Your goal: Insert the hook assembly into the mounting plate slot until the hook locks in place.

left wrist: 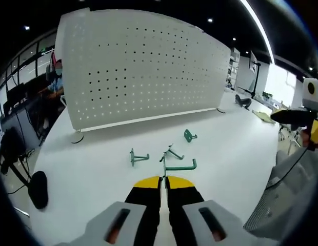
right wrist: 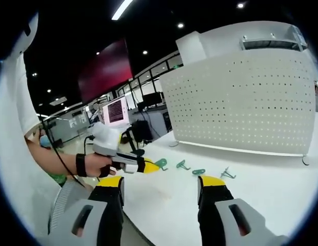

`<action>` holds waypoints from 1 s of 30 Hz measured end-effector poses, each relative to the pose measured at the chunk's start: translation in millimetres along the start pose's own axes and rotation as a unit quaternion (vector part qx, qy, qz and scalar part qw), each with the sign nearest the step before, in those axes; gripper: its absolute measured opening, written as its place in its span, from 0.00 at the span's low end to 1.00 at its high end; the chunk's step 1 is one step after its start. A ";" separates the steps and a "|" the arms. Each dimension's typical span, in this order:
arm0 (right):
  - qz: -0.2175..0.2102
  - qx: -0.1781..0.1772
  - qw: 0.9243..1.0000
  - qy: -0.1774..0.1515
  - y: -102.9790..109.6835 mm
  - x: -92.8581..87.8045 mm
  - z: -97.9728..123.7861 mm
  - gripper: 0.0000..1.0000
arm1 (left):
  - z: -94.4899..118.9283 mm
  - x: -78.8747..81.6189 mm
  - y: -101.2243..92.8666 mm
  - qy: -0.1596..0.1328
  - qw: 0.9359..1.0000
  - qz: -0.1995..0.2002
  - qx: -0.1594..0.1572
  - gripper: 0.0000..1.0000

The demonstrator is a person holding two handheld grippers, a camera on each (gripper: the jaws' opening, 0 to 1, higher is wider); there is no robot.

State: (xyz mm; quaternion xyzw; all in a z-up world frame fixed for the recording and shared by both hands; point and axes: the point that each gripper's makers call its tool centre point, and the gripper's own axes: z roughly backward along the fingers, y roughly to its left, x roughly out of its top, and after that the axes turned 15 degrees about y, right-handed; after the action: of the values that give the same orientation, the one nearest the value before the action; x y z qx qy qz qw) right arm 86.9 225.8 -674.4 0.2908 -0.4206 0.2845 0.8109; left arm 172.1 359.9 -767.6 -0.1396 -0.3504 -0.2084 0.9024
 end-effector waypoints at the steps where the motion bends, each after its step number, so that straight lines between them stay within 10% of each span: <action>1: 0.000 0.000 1.000 -0.001 0.0 1.0 0.1 0.58 | 2.8 2.9 -1.5 -0.007 1.000 0.000 -0.002 0.04; 30: -0.004 0.012 0.999 -0.042 17.8 23.1 5.1 0.55 | 52.6 51.0 -58.3 -0.107 0.990 -0.045 -0.078 0.04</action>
State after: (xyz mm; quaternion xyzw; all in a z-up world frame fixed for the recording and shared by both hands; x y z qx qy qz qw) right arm 82.9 239.1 -648.2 0.3137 -0.4499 0.2738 0.7901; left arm 148.4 315.6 -688.6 -0.2155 -0.4336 -0.2595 0.8356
